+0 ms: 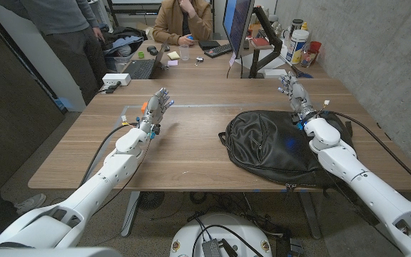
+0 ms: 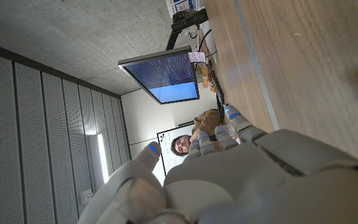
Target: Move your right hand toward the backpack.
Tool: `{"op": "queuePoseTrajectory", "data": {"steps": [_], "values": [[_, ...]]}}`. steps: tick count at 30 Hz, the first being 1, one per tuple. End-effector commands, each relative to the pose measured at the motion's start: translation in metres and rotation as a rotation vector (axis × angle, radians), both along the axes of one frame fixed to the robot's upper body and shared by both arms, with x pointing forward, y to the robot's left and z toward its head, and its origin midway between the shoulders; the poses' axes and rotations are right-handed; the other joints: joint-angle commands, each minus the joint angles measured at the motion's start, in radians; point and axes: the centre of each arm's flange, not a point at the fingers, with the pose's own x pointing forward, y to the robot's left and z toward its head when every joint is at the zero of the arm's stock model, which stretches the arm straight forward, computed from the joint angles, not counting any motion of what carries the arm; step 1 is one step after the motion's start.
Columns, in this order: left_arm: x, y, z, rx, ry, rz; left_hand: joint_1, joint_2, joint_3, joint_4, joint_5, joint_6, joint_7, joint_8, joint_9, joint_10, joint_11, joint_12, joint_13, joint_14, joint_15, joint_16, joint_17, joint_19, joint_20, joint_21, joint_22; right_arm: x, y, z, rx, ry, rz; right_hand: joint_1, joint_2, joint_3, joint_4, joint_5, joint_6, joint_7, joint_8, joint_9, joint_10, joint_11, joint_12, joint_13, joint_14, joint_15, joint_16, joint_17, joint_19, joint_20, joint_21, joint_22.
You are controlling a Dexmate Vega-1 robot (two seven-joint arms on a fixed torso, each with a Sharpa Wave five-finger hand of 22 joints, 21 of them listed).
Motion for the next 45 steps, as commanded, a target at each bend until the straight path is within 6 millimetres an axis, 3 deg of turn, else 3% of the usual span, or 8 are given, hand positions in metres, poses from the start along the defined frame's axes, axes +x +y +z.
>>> {"op": "queuePoseTrajectory", "data": {"steps": [1,45], "values": [[0.001,0.001,0.000,-0.001,0.000,-0.002,-0.009,0.097,0.005,0.001,-0.002,-0.001,-0.005,0.007,0.003,0.003,0.000,0.003,0.005,-0.009,-0.065,0.005,0.006,0.003,-0.045,-0.002,0.002,-0.006,-0.001,0.005,-0.024,-0.022,-0.010,-0.011,0.052,0.008,0.002,0.007,0.008,0.000,0.003,0.006,0.008,-0.004,0.003,0.003,0.011,-0.012,-0.002,0.001,0.005,-0.064,-0.004,0.002],[-0.001,0.001,0.000,0.002,0.001,0.004,-0.011,0.096,0.012,0.001,-0.003,0.001,-0.007,0.007,0.003,0.006,0.001,0.003,0.005,-0.007,-0.062,0.005,0.006,0.006,-0.043,-0.005,0.002,-0.020,-0.004,0.024,-0.076,-0.087,-0.039,-0.011,0.046,0.016,-0.003,0.006,0.031,-0.001,0.006,0.006,0.030,-0.006,0.008,0.003,0.032,-0.018,-0.001,-0.001,0.015,-0.063,-0.023,0.002]]}}
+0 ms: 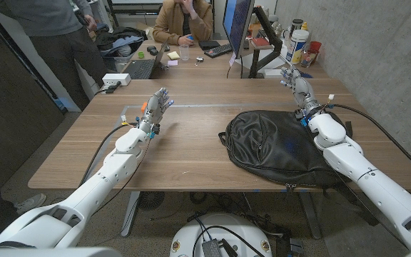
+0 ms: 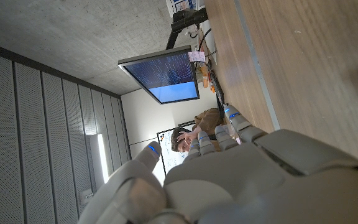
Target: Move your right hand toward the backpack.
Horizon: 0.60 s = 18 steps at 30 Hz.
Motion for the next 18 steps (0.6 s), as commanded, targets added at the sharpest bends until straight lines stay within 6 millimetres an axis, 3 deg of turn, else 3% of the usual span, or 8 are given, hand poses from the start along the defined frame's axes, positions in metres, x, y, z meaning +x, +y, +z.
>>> {"op": "queuePoseTrajectory", "data": {"steps": [1,18], "values": [[-0.0016,-0.0003,-0.0003,0.003,0.001,0.003,-0.012,0.096,0.006,0.001,-0.003,-0.003,-0.003,0.007,0.004,0.004,-0.001,0.003,0.005,-0.008,-0.063,0.005,0.006,0.002,-0.040,-0.002,0.002,-0.0035,-0.0009,0.0050,-0.012,-0.018,-0.008,-0.011,0.046,0.008,-0.003,0.006,0.009,0.001,0.006,0.006,0.014,-0.002,0.008,0.003,0.009,-0.016,-0.001,-0.001,0.005,-0.063,-0.004,0.002],[-0.0026,-0.0012,-0.0009,0.003,0.001,0.005,-0.012,0.095,0.007,0.001,-0.003,-0.004,-0.003,0.006,0.004,0.004,-0.002,0.003,0.005,-0.008,-0.063,0.005,0.006,0.003,-0.040,-0.003,0.003,-0.0103,-0.0052,0.0104,-0.034,-0.043,-0.036,-0.008,0.045,0.013,-0.006,0.006,0.025,0.001,0.010,0.006,0.030,0.000,0.013,0.003,0.021,-0.017,0.000,-0.002,0.010,-0.063,-0.011,0.003]]}}
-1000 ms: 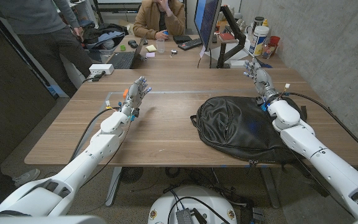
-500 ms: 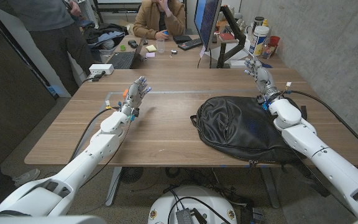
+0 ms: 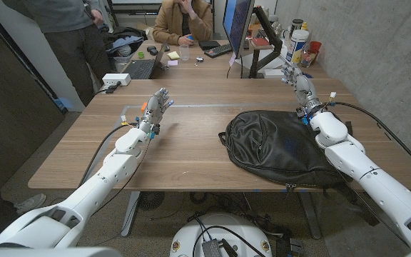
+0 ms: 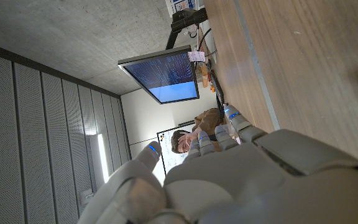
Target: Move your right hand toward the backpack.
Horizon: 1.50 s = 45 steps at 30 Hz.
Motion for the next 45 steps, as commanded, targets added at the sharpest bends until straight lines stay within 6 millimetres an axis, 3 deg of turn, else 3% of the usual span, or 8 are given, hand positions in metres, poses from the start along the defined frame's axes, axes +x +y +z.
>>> {"op": "queuePoseTrajectory", "data": {"steps": [1,45], "values": [[0.000,0.000,-0.001,0.002,0.001,0.003,-0.012,0.095,0.007,-0.001,-0.003,-0.003,-0.003,0.007,0.004,0.004,-0.002,0.003,0.005,-0.007,-0.063,0.005,0.006,0.003,-0.040,-0.003,0.003,-0.006,-0.003,0.004,-0.017,-0.021,-0.024,-0.008,0.045,0.010,-0.002,0.006,0.014,-0.001,0.010,0.006,0.018,0.000,0.004,0.003,0.011,-0.018,0.000,0.003,0.003,-0.063,-0.004,0.003],[-0.004,0.000,-0.003,0.001,0.000,0.000,-0.014,0.094,0.009,0.000,-0.003,0.003,-0.005,0.008,0.004,0.006,-0.001,0.004,0.005,-0.008,-0.061,0.005,0.006,0.003,-0.037,-0.007,0.003,-0.033,0.003,0.019,-0.101,-0.102,-0.053,-0.003,0.045,0.021,-0.005,0.005,0.027,-0.008,0.006,0.005,0.026,-0.003,0.001,0.002,0.017,-0.020,-0.004,0.003,0.013,-0.063,-0.022,0.003]]}}
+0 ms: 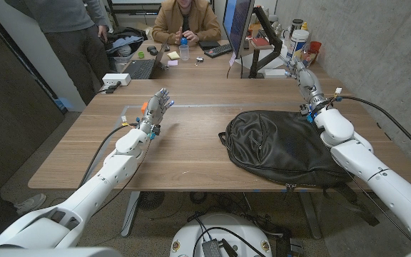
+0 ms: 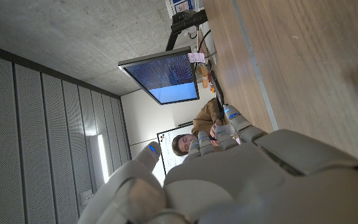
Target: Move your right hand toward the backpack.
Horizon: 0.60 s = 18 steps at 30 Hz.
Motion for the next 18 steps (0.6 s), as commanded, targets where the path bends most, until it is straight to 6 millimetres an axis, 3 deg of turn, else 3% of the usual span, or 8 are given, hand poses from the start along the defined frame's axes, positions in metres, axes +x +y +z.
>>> {"op": "queuePoseTrajectory", "data": {"steps": [1,18], "values": [[-0.0021,0.0016,-0.0014,-0.003,-0.001,0.000,-0.010,0.098,0.007,0.002,-0.003,0.003,-0.004,0.004,0.004,0.006,0.000,0.004,0.005,-0.007,-0.061,0.005,0.006,0.003,-0.037,-0.004,0.003,-0.0085,0.0041,0.0036,-0.039,-0.025,-0.023,-0.003,0.045,0.007,-0.002,0.005,0.010,-0.001,-0.001,0.005,0.008,-0.002,0.001,0.002,0.010,-0.020,-0.005,0.003,0.006,-0.063,-0.002,0.003],[-0.0020,0.0020,-0.0026,0.000,0.003,0.001,-0.011,0.097,0.008,0.003,-0.003,0.003,-0.005,0.003,0.003,0.006,0.000,0.003,0.005,-0.008,-0.062,0.005,0.006,0.003,-0.037,-0.005,0.003,-0.0170,0.0077,0.0062,-0.105,-0.050,-0.081,-0.003,0.043,0.010,-0.003,0.004,0.012,-0.005,-0.003,0.005,0.011,-0.005,0.000,0.002,0.013,-0.021,-0.005,0.002,0.008,-0.062,-0.009,0.003]]}}
